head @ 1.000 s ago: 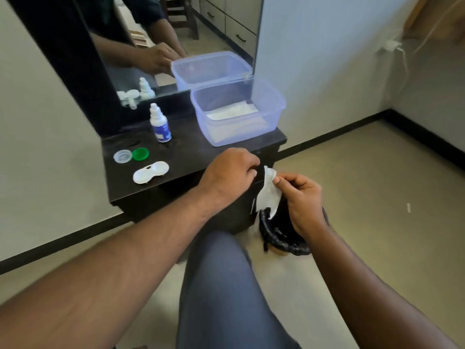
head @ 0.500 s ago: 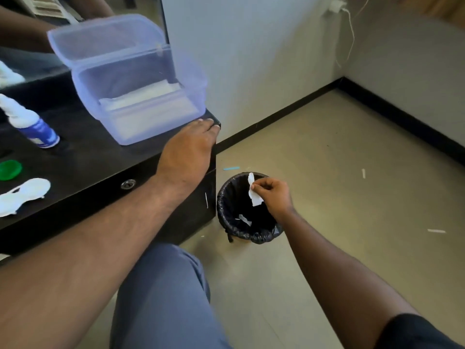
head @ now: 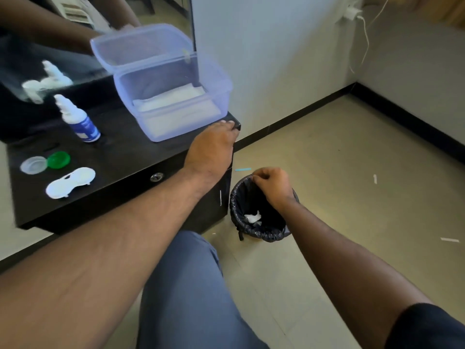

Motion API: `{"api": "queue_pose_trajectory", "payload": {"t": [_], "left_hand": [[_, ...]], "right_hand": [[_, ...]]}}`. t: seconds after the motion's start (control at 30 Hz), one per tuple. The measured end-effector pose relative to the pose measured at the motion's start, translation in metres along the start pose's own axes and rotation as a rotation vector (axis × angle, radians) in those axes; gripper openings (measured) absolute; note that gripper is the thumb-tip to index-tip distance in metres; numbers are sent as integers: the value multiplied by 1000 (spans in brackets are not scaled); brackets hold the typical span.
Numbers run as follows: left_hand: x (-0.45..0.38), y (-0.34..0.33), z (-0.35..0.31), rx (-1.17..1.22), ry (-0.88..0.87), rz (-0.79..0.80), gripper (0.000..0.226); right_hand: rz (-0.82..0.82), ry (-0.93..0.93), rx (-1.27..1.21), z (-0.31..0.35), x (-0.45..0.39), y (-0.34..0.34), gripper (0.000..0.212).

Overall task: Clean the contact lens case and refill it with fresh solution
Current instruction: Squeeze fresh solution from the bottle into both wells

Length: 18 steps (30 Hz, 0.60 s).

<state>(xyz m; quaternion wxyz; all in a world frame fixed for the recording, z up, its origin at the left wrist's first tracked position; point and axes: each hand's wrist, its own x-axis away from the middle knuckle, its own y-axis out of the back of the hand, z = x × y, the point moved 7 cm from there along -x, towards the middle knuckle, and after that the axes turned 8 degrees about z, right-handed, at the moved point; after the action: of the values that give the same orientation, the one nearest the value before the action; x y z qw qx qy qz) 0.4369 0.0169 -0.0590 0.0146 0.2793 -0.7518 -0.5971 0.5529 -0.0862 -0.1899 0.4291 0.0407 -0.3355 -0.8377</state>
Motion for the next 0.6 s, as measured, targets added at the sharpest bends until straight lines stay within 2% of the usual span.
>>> {"api": "queue_pose_trajectory", "payload": {"t": [0.17, 0.37, 0.47, 0.6], "left_hand": [[44, 36, 0, 143, -68, -31, 24], [128, 105, 19, 208, -108, -233, 22], [152, 140, 51, 217, -1, -365, 20], [163, 183, 109, 292, 265, -545, 17]], "right_hand": [[27, 214, -30, 83, 39, 5, 15], [78, 457, -120, 169, 94, -16, 10], [122, 510, -223, 206, 107, -41, 10], [114, 504, -292, 247, 98, -75, 9]]}}
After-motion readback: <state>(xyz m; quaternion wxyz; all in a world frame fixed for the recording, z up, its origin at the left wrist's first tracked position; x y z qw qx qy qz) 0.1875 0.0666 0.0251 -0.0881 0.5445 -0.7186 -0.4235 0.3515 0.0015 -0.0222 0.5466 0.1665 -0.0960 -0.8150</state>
